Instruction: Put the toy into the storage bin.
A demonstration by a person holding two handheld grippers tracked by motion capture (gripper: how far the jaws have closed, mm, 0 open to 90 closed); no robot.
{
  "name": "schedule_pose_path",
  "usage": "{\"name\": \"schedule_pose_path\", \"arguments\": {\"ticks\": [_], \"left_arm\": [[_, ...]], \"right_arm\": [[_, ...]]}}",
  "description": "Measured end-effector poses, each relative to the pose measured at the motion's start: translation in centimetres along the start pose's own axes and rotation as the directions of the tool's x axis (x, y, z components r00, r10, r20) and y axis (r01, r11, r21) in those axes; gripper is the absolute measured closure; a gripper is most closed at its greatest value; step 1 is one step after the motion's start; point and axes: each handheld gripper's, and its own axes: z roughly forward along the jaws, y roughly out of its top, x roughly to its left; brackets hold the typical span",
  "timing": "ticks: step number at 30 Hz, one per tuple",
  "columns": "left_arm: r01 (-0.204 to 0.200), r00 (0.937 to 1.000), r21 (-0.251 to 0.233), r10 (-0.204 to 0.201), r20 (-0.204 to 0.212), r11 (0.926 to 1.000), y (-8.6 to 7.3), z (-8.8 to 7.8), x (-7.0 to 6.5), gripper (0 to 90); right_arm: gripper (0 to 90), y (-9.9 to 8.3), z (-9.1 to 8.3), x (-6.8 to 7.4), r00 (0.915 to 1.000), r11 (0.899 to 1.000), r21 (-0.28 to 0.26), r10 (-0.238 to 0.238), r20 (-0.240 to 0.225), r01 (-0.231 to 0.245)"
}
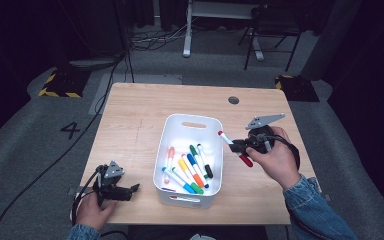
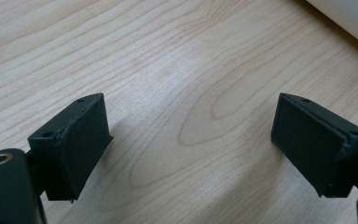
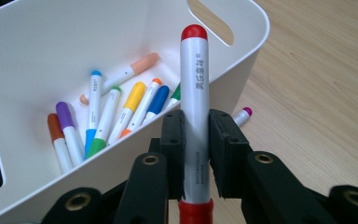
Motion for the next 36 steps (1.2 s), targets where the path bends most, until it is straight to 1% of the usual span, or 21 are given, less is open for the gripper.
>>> {"name": "schedule_pose_path", "arguments": {"ticks": [1, 3, 4, 9, 11, 14, 15, 18, 19, 22, 26, 27, 29, 36], "left_arm": [[-0.001, 1.0000, 0.000, 0.001, -0.001, 1.0000, 0.0, 0.0, 0.0, 11.5], [-0.001, 1.0000, 0.000, 0.001, -0.001, 1.0000, 0.0, 0.0, 0.0, 11.5], [-0.007, 1.0000, 0.001, 0.007, -0.003, 1.0000, 0.0, 0.0, 0.1, 11.5], [-0.006, 1.0000, 0.001, 0.006, -0.003, 1.0000, 0.0, 0.0, 0.1, 11.5], [-0.004, 1.0000, 0.001, 0.004, -0.001, 1.0000, 0.0, 0.0, 0.0, 11.5], [-0.006, 1.0000, 0.001, 0.006, -0.003, 1.0000, 0.0, 0.0, 0.1, 11.5], [-0.005, 1.0000, 0.001, 0.005, -0.004, 1.0000, 0.0, 0.0, 0.1, 11.5], [-0.005, 1.0000, 0.001, 0.005, -0.002, 1.0000, 0.0, 0.0, 0.1, 11.5], [-0.005, 1.0000, 0.001, 0.005, -0.003, 1.0000, 0.0, 0.0, 0.1, 11.5], [-0.006, 1.0000, 0.001, 0.006, -0.003, 1.0000, 0.0, 0.0, 0.1, 11.5], [-0.006, 1.0000, 0.001, 0.006, -0.004, 1.0000, 0.0, 0.0, 0.1, 11.5], [-0.005, 1.0000, 0.001, 0.005, -0.003, 1.0000, 0.0, 0.0, 0.1, 11.5], [-0.005, 1.0000, 0.001, 0.005, -0.004, 1.0000, 0.0, 0.0, 0.1, 11.5], [-0.005, 1.0000, 0.001, 0.005, -0.004, 1.0000, 0.0, 0.0, 0.1, 11.5]], "right_arm": [[76.9, 0.1, 0.0, 0.1, 1.0000, 1.000, -0.001, -0.008, -0.004, 0.008], [76.9, 0.4, 0.1, 0.6, 0.9999, 1.000, 0.004, -0.008, -0.009, 0.008], [76.9, 0.6, 0.1, 0.8, 0.9998, 1.000, 0.004, -0.014, -0.015, 0.014], [76.9, 1.5, 0.5, 2.0, 0.9981, 0.999, 0.004, -0.040, -0.046, 0.040], [76.9, 1.9, 0.7, 2.3, 0.9966, 0.998, 0.001, -0.062, -0.054, 0.062], [76.9, 2.2, 0.9, 2.7, 0.9959, 0.998, -0.001, -0.063, -0.064, 0.063], [76.9, 2.6, 1.1, 3.2, 0.9940, 0.997, -0.001, -0.077, -0.078, 0.077], [76.9, 3.0, 1.5, 3.7, 0.9919, 0.996, 0.003, -0.094, -0.086, 0.094], [76.9, 3.2, 1.6, 3.9, 0.9909, 0.995, -0.003, -0.101, -0.090, 0.101], [76.9, 3.6, 1.9, 4.4, 0.9885, 0.994, -0.005, -0.105, -0.108, 0.105], [76.8, 3.8, 2.2, 4.8, 0.9867, 0.994, -0.002, -0.111, -0.118, 0.112], [76.9, 4.1, 2.3, 5.1, 0.9848, 0.993, -0.005, -0.122, -0.124, 0.122], [76.9, 4.3, 2.4, 5.3, 0.9846, 0.993, -0.007, -0.116, -0.131, 0.116], [76.9, 5.0, 2.5, 6.5, 0.9776, 0.989, -0.009, -0.148, -0.150, 0.148]]}}
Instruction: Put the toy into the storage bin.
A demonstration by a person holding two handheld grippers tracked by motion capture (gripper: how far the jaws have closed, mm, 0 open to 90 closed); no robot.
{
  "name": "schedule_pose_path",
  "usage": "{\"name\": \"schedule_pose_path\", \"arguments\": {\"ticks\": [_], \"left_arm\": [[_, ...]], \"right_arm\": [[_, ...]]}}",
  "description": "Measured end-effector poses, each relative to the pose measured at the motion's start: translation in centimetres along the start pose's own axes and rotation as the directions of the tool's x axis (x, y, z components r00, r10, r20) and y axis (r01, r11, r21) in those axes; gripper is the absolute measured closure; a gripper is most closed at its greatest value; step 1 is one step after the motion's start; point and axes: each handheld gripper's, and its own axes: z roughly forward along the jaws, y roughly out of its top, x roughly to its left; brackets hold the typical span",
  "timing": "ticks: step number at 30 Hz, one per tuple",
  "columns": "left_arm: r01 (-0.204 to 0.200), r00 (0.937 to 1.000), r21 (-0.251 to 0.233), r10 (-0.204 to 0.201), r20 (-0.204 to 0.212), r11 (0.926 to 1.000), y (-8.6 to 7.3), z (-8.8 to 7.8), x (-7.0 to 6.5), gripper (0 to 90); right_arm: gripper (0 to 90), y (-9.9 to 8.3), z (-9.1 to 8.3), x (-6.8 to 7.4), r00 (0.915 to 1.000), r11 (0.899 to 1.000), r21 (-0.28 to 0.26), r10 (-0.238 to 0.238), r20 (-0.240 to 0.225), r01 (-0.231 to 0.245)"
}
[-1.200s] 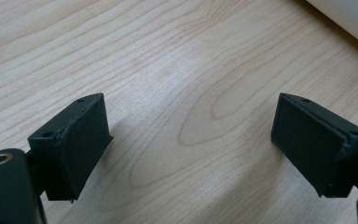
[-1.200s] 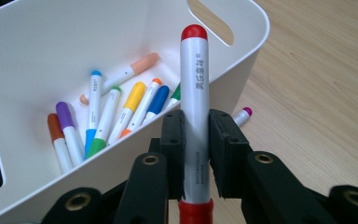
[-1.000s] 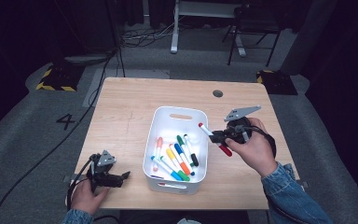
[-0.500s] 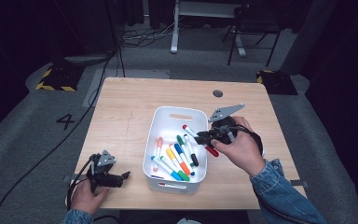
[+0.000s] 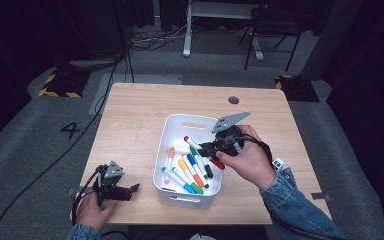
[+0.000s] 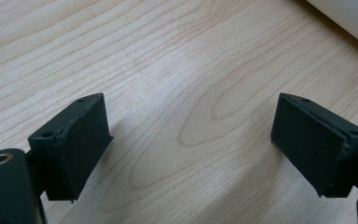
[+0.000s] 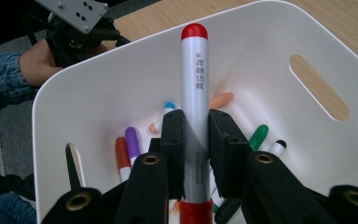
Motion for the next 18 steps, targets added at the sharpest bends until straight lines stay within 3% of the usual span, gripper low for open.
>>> {"name": "schedule_pose_path", "arguments": {"ticks": [11, 18], "left_arm": [[0.002, 1.0000, 0.000, -0.002, 0.004, 1.0000, 0.0, 0.0, 0.0, 11.5], [0.000, 1.0000, 0.000, 0.000, 0.001, 1.0000, 0.0, 0.0, 0.0, 11.5]], "right_arm": [[76.9, 0.0, 1.4, 0.5, 0.9987, 0.998, 0.047, -0.051, 0.005, 0.050], [77.0, -0.1, 2.3, 1.0, 0.9979, 0.996, 0.064, -0.062, -0.018, 0.063]]}}
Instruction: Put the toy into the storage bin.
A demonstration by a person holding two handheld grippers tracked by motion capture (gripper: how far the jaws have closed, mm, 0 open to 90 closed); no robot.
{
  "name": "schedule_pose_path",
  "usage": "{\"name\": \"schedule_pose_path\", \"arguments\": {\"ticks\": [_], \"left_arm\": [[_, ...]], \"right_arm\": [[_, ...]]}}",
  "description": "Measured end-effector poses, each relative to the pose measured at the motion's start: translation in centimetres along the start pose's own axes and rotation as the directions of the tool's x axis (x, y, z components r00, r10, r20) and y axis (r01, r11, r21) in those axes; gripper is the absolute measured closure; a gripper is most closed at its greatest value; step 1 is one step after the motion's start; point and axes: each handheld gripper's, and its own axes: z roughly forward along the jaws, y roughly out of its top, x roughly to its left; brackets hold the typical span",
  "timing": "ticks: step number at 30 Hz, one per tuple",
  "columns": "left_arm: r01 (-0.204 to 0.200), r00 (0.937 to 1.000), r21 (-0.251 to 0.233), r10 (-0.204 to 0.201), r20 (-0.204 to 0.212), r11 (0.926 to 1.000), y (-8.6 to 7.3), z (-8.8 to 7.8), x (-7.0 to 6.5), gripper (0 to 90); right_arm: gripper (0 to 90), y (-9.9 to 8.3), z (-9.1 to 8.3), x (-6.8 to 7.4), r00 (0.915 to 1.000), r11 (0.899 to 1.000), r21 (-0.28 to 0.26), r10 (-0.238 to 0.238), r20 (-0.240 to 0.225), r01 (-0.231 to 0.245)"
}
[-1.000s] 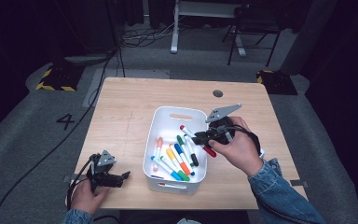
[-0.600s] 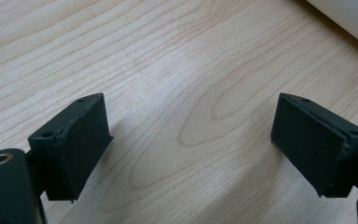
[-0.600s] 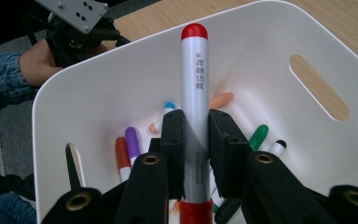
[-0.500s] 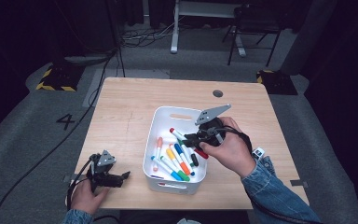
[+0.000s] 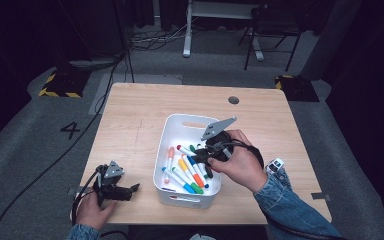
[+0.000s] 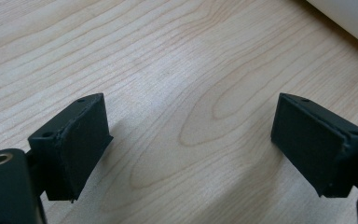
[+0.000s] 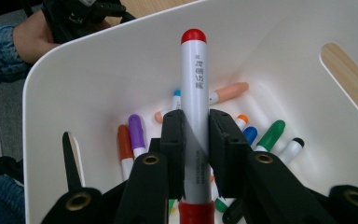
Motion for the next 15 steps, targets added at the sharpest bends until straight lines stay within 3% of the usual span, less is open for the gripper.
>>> {"name": "schedule_pose_path", "arguments": {"ticks": [15], "left_arm": [[-0.001, 1.0000, 0.000, 0.001, 0.001, 1.0000, 0.0, 0.0, 0.0, 11.5]], "right_arm": [[77.0, -0.5, 1.8, 0.8, 0.9995, 0.996, 0.085, -0.033, 0.000, 0.033]]}}
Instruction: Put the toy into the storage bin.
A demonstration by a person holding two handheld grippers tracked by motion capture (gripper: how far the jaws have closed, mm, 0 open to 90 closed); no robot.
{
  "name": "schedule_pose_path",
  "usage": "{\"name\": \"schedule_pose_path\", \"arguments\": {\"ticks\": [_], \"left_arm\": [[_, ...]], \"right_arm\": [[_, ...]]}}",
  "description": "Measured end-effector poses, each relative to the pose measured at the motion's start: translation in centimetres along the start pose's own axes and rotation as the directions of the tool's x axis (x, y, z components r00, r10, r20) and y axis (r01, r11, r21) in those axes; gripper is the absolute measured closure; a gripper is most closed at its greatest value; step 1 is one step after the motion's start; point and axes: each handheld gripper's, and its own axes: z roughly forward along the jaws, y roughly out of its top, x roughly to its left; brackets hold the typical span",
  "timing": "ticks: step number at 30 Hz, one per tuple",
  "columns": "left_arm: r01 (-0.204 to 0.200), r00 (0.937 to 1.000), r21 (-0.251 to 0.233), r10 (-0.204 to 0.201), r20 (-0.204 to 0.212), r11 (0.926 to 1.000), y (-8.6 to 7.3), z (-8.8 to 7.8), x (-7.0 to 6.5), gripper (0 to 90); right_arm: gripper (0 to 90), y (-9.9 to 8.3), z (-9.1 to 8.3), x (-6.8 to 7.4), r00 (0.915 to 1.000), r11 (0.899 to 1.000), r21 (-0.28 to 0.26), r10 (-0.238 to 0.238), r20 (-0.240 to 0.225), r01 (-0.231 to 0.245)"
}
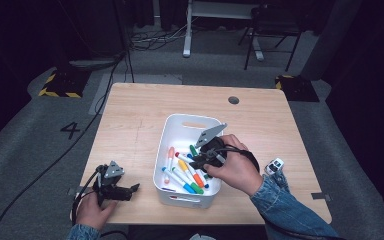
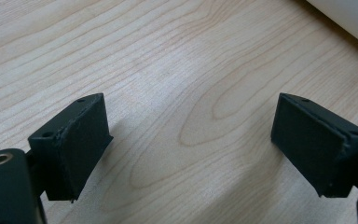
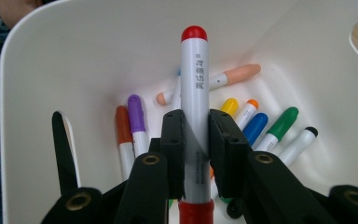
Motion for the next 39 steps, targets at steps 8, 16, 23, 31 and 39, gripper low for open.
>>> {"name": "schedule_pose_path", "arguments": {"ticks": [8, 16, 23, 31, 39], "left_arm": [[0.001, 1.0000, 0.000, -0.001, -0.001, 1.0000, 0.0, 0.0, 0.0, 11.5], [0.000, 1.0000, 0.000, 0.000, 0.000, 1.0000, 0.0, 0.0, 0.0, 11.5], [0.004, 1.0000, -0.001, -0.004, 0.000, 1.0000, 0.0, 0.0, 0.0, 11.5], [0.004, 1.0000, -0.001, -0.004, 0.000, 1.0000, 0.0, 0.0, 0.0, 11.5], [0.001, 1.0000, 0.000, -0.001, -0.001, 1.0000, 0.0, 0.0, 0.0, 11.5]], "right_arm": [[76.9, -0.3, 1.1, 0.3, 0.9997, 0.999, 0.030, -0.025, 0.001, 0.025], [76.8, -0.7, 2.2, 0.9, 0.9993, 0.997, 0.068, -0.036, -0.012, 0.036], [63.1, -0.8, 2.9, 0.8, 0.9983, 0.998, 0.053, -0.043, -0.040, 0.045], [54.2, -0.6, 0.3, 0.4, 1.0000, 0.996, -0.086, 0.002, 0.004, -0.002], [53.9, -1.4, -2.1, -1.0, 0.9970, 0.986, -0.156, 0.065, 0.042, -0.058]]}}
